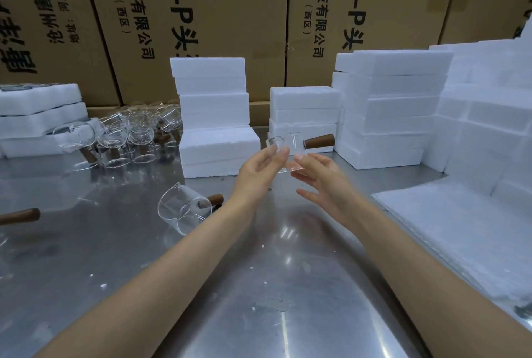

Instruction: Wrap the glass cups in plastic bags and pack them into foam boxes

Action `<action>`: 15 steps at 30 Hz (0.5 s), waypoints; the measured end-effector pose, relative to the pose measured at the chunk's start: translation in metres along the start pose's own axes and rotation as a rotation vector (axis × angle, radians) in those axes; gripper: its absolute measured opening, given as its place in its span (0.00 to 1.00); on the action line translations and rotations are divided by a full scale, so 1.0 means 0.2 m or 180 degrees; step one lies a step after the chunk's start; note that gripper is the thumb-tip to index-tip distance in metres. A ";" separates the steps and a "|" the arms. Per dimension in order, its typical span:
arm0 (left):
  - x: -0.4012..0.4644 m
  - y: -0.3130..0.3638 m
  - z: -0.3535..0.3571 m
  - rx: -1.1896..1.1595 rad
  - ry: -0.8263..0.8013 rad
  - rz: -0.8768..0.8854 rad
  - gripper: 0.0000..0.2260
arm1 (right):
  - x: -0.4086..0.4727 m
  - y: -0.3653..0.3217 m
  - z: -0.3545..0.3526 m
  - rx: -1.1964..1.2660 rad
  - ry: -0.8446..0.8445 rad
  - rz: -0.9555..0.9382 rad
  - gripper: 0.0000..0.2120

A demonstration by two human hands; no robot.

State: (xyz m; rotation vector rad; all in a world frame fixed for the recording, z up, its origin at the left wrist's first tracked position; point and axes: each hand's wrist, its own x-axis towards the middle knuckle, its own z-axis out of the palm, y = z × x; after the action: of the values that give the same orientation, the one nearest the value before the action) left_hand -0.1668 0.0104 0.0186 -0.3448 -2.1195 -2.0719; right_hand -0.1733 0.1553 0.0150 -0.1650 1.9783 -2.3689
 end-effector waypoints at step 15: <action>-0.05 -0.17 0.09 0.0938 -0.0192 0.0046 0.25 | 0.01 0.04 -0.11 -0.2909 0.1729 -0.0425 0.15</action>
State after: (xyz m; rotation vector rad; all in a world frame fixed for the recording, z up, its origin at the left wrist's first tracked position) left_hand -0.1648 0.0265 -0.0170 -0.3840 -2.4047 -1.7254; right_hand -0.1778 0.1750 0.0033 0.3687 3.2487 -1.4492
